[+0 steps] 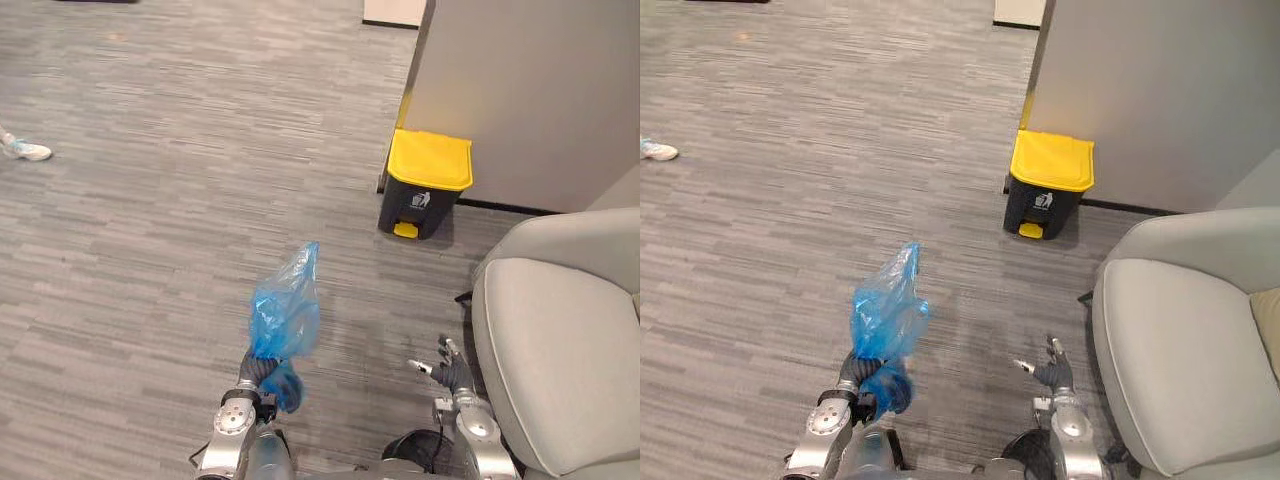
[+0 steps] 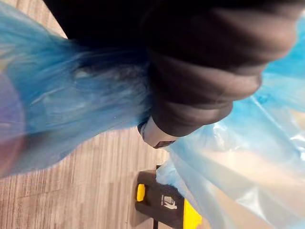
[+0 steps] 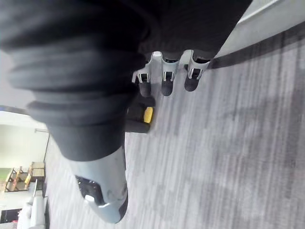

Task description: Gather rubbish on tea table into small bin, then transfer packed bag to large trash can.

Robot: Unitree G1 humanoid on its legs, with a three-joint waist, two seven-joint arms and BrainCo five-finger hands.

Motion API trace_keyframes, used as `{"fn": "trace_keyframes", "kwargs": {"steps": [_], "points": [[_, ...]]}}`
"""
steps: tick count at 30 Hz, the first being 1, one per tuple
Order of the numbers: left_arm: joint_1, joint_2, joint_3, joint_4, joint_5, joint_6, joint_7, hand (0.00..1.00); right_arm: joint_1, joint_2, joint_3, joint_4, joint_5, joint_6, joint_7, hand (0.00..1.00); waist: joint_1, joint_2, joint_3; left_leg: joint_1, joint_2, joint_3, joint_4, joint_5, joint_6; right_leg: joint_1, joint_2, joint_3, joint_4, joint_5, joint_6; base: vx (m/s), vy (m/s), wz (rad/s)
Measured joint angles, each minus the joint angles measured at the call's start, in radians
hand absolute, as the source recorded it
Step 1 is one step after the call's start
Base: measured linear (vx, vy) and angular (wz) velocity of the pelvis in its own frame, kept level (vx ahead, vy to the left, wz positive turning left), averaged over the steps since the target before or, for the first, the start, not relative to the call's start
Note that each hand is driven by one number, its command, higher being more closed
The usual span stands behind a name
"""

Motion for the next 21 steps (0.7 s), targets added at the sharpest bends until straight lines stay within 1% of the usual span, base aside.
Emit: {"fn": "trace_keyframes", "kwargs": {"steps": [1, 2, 3, 4, 5, 6, 7, 8, 10, 11, 12, 13, 14, 15, 16, 17, 18, 19, 20, 21], "points": [[0.0, 0.001, 0.0, 0.0, 0.0, 0.0, 0.0, 1.0, -0.003, 0.001, -0.005, 0.0, 0.0, 0.0, -0.001, 0.0, -0.001, 0.003, -0.002, -0.002, -0.014, -0.016, -0.103, 0.011, 0.001, 0.0, -0.009, 0.009, 0.003, -0.009, 0.015, 0.33, 0.301, -0.47], [-0.003, -0.008, -0.002, 0.003, 0.0, 0.0, 0.0, 1.0, 0.009, -0.006, -0.02, 0.01, 0.0, 0.001, -0.002, 0.0, 0.001, 0.011, -0.002, 0.026, -0.035, -0.05, -0.264, 0.155, -0.038, 0.006, -0.02, 0.033, 0.026, -0.065, 0.075, 0.27, 0.248, -0.26], [-0.009, 0.0, 0.002, 0.009, 0.001, 0.005, 0.002, 1.0, 0.015, 0.013, -0.02, 0.013, 0.0, 0.009, -0.003, 0.0, -0.003, -0.016, -0.002, 0.037, -0.063, -0.043, -0.257, 0.152, -0.033, 0.008, -0.042, 0.047, 0.019, -0.082, 0.084, 0.28, 0.216, -0.18], [-0.015, 0.004, 0.007, 0.008, 0.001, 0.007, 0.003, 1.0, 0.026, 0.02, -0.019, 0.007, 0.0, 0.007, -0.001, 0.0, -0.002, -0.021, -0.005, 0.035, -0.073, -0.046, -0.251, 0.144, -0.022, 0.015, -0.049, 0.054, -0.002, -0.079, 0.086, 0.18, 0.095, -0.03], [-0.024, 0.007, 0.018, 0.009, 0.001, 0.008, 0.003, 1.0, 0.026, 0.024, -0.017, 0.011, 0.0, 0.007, -0.001, 0.0, 0.003, -0.022, -0.004, 0.026, -0.077, -0.056, -0.223, 0.141, -0.016, 0.018, -0.051, 0.069, -0.037, -0.06, 0.099, 0.16, 0.09, -0.29], [-0.019, 0.019, 0.027, 0.012, 0.001, 0.007, 0.004, 1.0, 0.008, 0.025, -0.013, 0.028, 0.0, 0.006, 0.0, 0.0, 0.001, -0.021, -0.003, 0.026, -0.092, -0.107, -0.191, 0.14, -0.016, 0.029, -0.055, 0.092, -0.068, -0.036, 0.097, 0.14, 0.083, -0.42], [-0.019, 0.026, 0.027, 0.017, 0.001, 0.007, 0.003, 1.0, 0.001, 0.022, -0.013, 0.033, 0.0, 0.005, 0.0, 0.0, 0.0, -0.018, -0.004, 0.03, -0.096, -0.12, -0.18, 0.138, -0.016, 0.038, -0.058, 0.107, -0.078, -0.026, 0.096, 0.09, 0.051, -0.55], [-0.019, 0.03, 0.028, 0.021, 0.001, 0.007, 0.003, 1.0, -0.005, 0.018, -0.014, 0.038, 0.0, 0.002, 0.0, 0.0, 0.001, -0.013, -0.006, 0.038, -0.101, -0.127, -0.174, 0.129, -0.022, 0.044, -0.059, 0.125, -0.085, -0.013, 0.103, 0.12, 0.081, -0.57], [-0.01, 0.029, 0.027, 0.02, 0.001, 0.007, 0.002, 1.0, -0.006, 0.01, -0.016, 0.05, -0.001, 0.002, 0.0, 0.0, 0.003, 0.014, -0.014, 0.068, -0.086, -0.125, -0.189, 0.062, -0.029, 0.019, -0.051, 0.175, -0.05, -0.015, 0.108, 0.1, 0.109, -0.76], [0.0, 0.024, 0.025, 0.019, 0.001, 0.006, 0.001, 1.0, -0.008, 0.005, -0.016, 0.054, -0.001, 0.002, 0.001, 0.0, 0.005, 0.022, -0.019, 0.09, -0.085, -0.122, -0.214, 0.027, -0.028, -0.014, -0.047, 0.195, 0.004, -0.03, 0.131, 0.09, 0.105, -1.06], [0.012, 0.024, 0.013, 0.021, 0.001, 0.008, -0.002, 1.0, -0.017, 0.001, -0.016, 0.054, -0.002, 0.002, 0.002, 0.0, 0.003, 0.02, -0.017, 0.124, -0.087, -0.088, -0.259, 0.0, -0.045, -0.099, -0.054, 0.213, 0.152, -0.057, 0.173, 0.08, 0.073, -1.17], [0.022, 0.028, 0.005, 0.02, 0.0, 0.009, -0.002, 1.0, -0.023, 0.004, -0.015, 0.053, -0.003, 0.002, 0.002, 0.0, 0.001, 0.001, -0.013, 0.156, -0.1, -0.043, -0.287, -0.002, -0.041, -0.189, -0.071, 0.207, 0.313, -0.059, 0.184, 0.08, 0.057, -1.09], [0.027, 0.033, -0.005, 0.021, 0.0, 0.01, -0.001, 1.0, -0.019, 0.01, -0.016, 0.053, -0.004, 0.003, 0.002, 0.0, -0.003, -0.015, -0.009, 0.184, -0.119, -0.016, -0.307, -0.004, -0.038, -0.24, -0.094, 0.188, 0.416, -0.046, 0.205, 0.08, 0.051, -0.77], [0.03, 0.034, -0.014, 0.02, 0.0, 0.016, -0.002, 1.0, -0.002, 0.013, -0.018, 0.053, -0.01, 0.006, 0.002, 0.0, -0.013, -0.023, 0.0, 0.23, -0.137, 0.002, -0.327, -0.019, -0.024, -0.306, -0.131, 0.149, 0.565, 0.019, 0.239, 0.14, 0.086, -0.38], [0.033, 0.034, -0.013, 0.019, 0.0, 0.017, -0.001, 1.0, 0.019, 0.013, -0.017, 0.053, -0.011, 0.01, 0.002, 0.0, -0.03, -0.005, 0.005, 0.264, -0.13, 0.001, -0.339, -0.035, -0.024, -0.338, -0.137, 0.11, 0.63, 0.027, 0.212, 0.16, 0.085, -0.24], [0.032, 0.039, -0.012, 0.017, 0.0, 0.017, -0.001, 1.0, 0.022, 0.015, -0.011, 0.053, -0.011, 0.01, 0.004, 0.0, -0.032, -0.005, 0.004, 0.279, -0.127, 0.002, -0.347, -0.045, -0.021, -0.355, -0.138, 0.085, 0.626, -0.006, 0.183, 0.2, 0.051, -0.2], [0.023, 0.05, -0.011, 0.011, -0.001, 0.017, 0.0, 1.0, 0.016, 0.022, -0.001, 0.053, -0.011, 0.01, 0.004, 0.0, -0.033, -0.017, 0.0, 0.299, -0.124, 0.009, -0.363, -0.053, -0.027, -0.405, -0.139, 0.038, 0.604, -0.036, 0.137, 0.18, 0.005, -0.22], [0.017, 0.058, -0.007, 0.011, -0.001, 0.016, 0.0, 1.0, 0.012, 0.023, 0.0, 0.055, -0.012, 0.009, 0.004, 0.0, -0.035, -0.022, -0.002, 0.304, -0.123, 0.01, -0.373, -0.054, -0.028, -0.427, -0.135, 0.008, 0.585, -0.042, 0.126, 0.25, -0.046, -0.11], [0.005, 0.067, -0.001, 0.012, -0.001, 0.017, 0.0, 1.0, -0.003, 0.016, 0.001, 0.068, -0.012, 0.007, 0.003, 0.0, -0.043, -0.024, -0.002, 0.32, -0.113, 0.011, -0.398, -0.055, -0.032, -0.468, -0.12, -0.05, 0.494, -0.042, 0.104, 0.23, -0.074, 0.1], [0.0, 0.07, 0.001, 0.018, -0.001, 0.016, 0.001, 1.0, -0.019, 0.006, 0.001, 0.094, -0.012, 0.006, 0.003, 0.0, -0.05, -0.022, -0.001, 0.339, -0.107, 0.012, -0.416, -0.057, -0.039, -0.487, -0.102, -0.085, 0.408, -0.029, 0.087, 0.34, -0.11, 0.16]]}}
